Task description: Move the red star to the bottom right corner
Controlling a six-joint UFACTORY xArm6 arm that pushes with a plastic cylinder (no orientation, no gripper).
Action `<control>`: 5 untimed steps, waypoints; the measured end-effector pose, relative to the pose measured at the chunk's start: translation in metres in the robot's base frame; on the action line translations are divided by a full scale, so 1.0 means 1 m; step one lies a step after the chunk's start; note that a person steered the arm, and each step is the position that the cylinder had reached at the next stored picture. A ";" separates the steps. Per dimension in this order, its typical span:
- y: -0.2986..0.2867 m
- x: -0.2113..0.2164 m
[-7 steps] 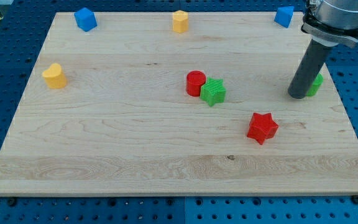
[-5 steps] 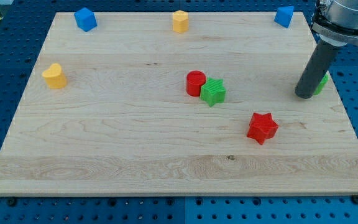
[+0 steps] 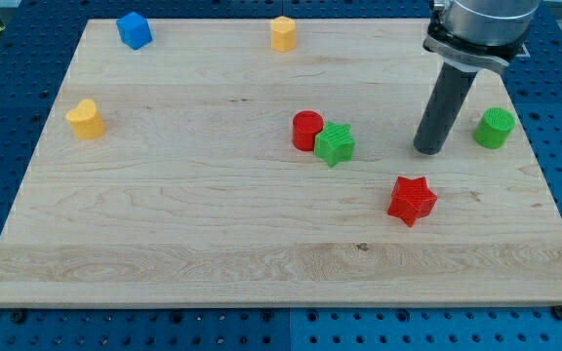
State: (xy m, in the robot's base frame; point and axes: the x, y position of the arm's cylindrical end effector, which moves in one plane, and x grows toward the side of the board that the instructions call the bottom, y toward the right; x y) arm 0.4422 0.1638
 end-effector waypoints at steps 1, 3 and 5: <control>-0.031 0.000; -0.085 0.017; -0.094 0.049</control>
State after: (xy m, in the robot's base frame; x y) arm 0.4908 0.0694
